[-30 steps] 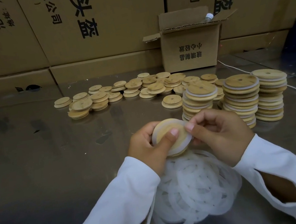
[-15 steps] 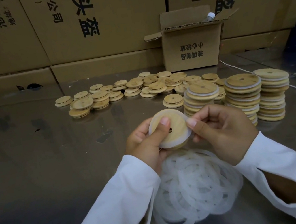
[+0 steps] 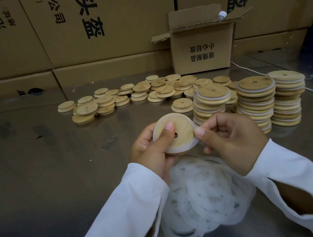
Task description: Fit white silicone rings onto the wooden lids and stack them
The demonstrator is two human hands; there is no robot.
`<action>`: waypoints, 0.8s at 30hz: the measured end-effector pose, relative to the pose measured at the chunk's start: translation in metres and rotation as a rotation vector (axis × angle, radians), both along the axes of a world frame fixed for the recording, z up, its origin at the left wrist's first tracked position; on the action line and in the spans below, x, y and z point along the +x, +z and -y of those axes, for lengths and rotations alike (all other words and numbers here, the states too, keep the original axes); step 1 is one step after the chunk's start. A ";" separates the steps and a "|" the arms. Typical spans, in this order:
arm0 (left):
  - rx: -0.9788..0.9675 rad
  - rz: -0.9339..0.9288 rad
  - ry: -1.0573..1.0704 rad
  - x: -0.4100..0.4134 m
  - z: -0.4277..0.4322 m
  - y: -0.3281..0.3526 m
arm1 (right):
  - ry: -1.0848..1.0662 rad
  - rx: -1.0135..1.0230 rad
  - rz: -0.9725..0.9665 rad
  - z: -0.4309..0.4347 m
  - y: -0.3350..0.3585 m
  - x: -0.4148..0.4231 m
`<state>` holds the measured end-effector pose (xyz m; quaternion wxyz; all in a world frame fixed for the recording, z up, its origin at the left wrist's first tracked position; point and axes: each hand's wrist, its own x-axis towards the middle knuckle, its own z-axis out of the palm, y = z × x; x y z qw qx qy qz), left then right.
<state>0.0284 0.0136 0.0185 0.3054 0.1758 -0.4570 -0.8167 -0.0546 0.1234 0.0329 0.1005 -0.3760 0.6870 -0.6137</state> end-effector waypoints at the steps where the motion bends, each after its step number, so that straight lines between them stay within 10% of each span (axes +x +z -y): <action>1: 0.021 -0.007 0.001 0.000 0.000 0.000 | 0.002 -0.002 0.005 0.000 0.000 0.001; 24: 0.029 -0.146 0.026 -0.004 -0.004 -0.005 | -0.176 -0.106 0.021 0.006 -0.010 0.013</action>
